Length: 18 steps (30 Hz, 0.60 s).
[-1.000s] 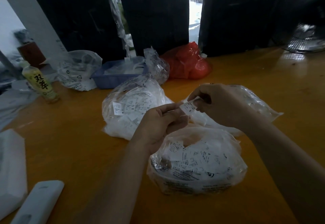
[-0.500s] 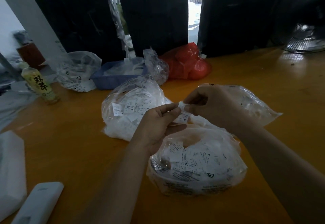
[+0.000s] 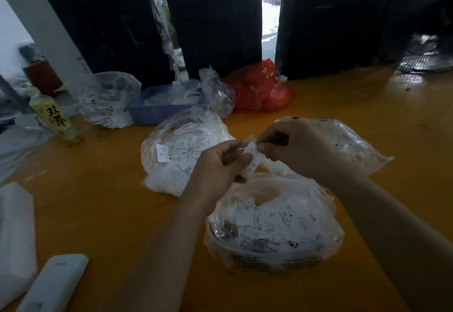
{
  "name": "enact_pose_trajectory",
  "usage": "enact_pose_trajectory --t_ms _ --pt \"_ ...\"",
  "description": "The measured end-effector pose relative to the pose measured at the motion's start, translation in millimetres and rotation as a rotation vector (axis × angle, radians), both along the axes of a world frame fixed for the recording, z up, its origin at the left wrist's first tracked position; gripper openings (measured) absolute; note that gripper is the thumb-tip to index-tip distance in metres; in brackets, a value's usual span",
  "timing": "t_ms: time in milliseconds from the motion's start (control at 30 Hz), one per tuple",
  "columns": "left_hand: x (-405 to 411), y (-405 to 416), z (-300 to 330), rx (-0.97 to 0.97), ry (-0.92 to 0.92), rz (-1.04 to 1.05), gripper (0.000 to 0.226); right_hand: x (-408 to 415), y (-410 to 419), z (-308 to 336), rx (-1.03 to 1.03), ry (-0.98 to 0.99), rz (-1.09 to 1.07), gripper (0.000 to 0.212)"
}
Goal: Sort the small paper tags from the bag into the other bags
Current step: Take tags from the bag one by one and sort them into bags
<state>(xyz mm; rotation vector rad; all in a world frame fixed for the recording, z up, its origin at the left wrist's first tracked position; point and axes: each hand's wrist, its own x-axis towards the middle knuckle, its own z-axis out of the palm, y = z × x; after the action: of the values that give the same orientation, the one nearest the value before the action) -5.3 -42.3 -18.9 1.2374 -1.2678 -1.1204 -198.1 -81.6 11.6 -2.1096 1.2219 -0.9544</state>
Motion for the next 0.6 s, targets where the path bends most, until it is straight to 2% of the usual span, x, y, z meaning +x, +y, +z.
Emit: enact_pose_trajectory --t_ms 133,167,233,300,367,433,467,533,600 --pt "8 -3 -4 -0.372 -0.565 0.293 0.046 -3 -5 1 0.052 -0.045 -0.117 0.003" --pt "13 -5 -4 -0.435 -0.674 0.389 0.046 -7 -9 1 0.028 0.037 -0.173 0.007" --pt "28 -10 -5 -0.48 -0.812 0.57 0.035 -19 -18 -1 -0.052 0.391 -0.281 0.023" --pt "47 -15 -10 -0.423 -0.898 0.671 0.026 -30 -22 -6 -0.076 0.706 -0.37 0.034" --pt "62 -20 -19 -0.286 -1.014 0.669 0.023 -40 -29 -18 -0.028 0.857 -0.376 0.033" --pt "67 -24 -30 -0.125 -1.189 0.634 0.023 -48 -39 -34 0.016 0.904 -0.337 0.02" --pt "67 -25 -33 -0.052 -1.27 0.624 0.024 -49 -42 -41 0.046 0.906 -0.308 0.02" --pt "65 -25 -35 0.037 -1.346 0.604 0.029 -50 -48 -52 0.096 0.933 -0.274 0.024" --pt "65 -27 -36 0.05 -1.382 0.546 0.037 -50 -53 -59 0.077 0.952 -0.271 0.019"
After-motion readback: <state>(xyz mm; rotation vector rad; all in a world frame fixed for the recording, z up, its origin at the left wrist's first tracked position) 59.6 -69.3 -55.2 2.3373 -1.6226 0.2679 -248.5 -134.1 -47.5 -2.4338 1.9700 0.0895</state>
